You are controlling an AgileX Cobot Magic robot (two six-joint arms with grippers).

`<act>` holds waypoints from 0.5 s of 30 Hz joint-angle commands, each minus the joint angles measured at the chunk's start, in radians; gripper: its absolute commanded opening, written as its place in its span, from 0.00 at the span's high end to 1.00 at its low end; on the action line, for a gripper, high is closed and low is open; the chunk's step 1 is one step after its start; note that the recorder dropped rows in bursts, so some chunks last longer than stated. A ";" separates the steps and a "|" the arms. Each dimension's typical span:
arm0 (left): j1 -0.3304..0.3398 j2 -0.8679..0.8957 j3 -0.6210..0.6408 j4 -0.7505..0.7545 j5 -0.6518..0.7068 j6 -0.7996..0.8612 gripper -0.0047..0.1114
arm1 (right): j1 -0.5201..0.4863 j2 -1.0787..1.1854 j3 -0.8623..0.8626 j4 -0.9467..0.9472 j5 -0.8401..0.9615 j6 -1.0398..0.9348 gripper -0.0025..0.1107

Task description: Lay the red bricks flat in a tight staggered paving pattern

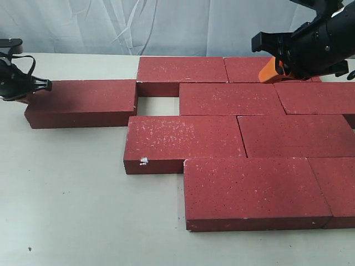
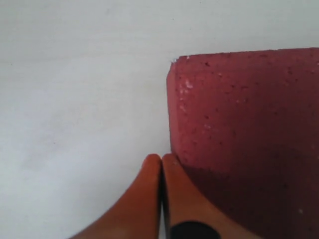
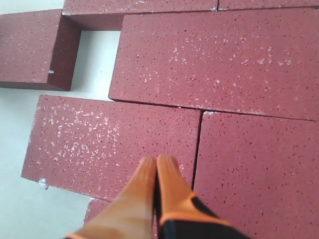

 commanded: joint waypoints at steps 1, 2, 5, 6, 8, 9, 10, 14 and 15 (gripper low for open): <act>-0.007 -0.008 -0.004 0.048 -0.042 0.006 0.96 | -0.004 -0.009 0.004 0.001 -0.011 -0.009 0.98; 0.000 -0.022 -0.009 0.048 -0.049 0.006 0.96 | -0.004 -0.009 0.004 0.001 -0.011 -0.009 0.98; -0.003 -0.071 -0.037 0.034 -0.056 0.006 0.96 | -0.004 -0.009 0.004 0.001 -0.011 -0.012 0.98; -0.003 -0.082 -0.045 0.023 -0.054 0.006 0.96 | -0.004 -0.009 0.004 0.001 -0.011 -0.012 0.98; -0.003 -0.095 -0.061 -0.065 -0.024 0.011 0.96 | -0.004 -0.009 0.004 0.003 -0.014 -0.013 0.98; -0.016 -0.095 -0.072 -0.114 0.008 0.015 0.96 | -0.004 -0.009 0.004 0.003 -0.014 -0.013 0.98; -0.030 -0.095 -0.072 -0.121 0.013 0.015 0.96 | -0.004 -0.009 0.004 0.003 -0.014 -0.013 0.98; -0.139 -0.095 -0.074 -0.138 0.010 0.015 0.96 | -0.002 -0.009 0.004 0.005 -0.013 -0.013 0.98; -0.159 -0.095 -0.074 -0.138 0.007 0.015 0.96 | -0.001 -0.009 0.004 0.008 -0.013 -0.013 0.98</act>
